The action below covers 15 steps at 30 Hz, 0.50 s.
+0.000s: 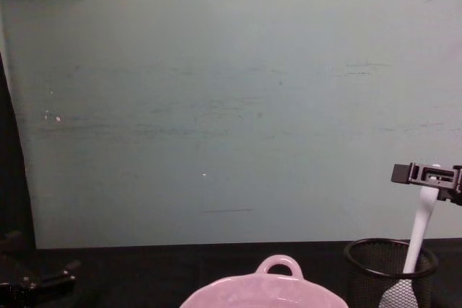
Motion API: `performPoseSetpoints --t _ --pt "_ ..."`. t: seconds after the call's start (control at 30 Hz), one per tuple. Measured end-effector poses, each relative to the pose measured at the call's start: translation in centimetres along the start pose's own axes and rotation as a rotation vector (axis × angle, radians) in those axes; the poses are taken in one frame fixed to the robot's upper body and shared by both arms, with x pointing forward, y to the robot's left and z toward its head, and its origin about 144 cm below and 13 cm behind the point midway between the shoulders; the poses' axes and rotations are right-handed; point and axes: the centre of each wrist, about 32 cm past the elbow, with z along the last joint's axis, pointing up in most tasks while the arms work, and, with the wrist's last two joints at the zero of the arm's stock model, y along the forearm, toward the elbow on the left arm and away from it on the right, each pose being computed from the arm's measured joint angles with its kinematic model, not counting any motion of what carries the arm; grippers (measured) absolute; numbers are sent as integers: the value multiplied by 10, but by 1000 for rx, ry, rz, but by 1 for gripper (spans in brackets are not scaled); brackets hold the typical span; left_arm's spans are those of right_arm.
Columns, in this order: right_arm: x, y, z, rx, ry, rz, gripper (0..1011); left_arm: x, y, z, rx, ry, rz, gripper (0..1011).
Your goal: Use the one hand to pick up the spoon and stir the clear water in the bowl.
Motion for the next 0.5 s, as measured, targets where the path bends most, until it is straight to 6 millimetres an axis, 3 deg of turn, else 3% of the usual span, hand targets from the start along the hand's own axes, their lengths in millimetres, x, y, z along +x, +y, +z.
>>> performPoseSetpoints --t 0.13,0.5 --pt "0 0 0 2 -7 -1 1002 0 0 0 0 0 0 1011" --pt "-2 -7 2 5 -161 -46 1002 0 0 0 0 0 0 1011"
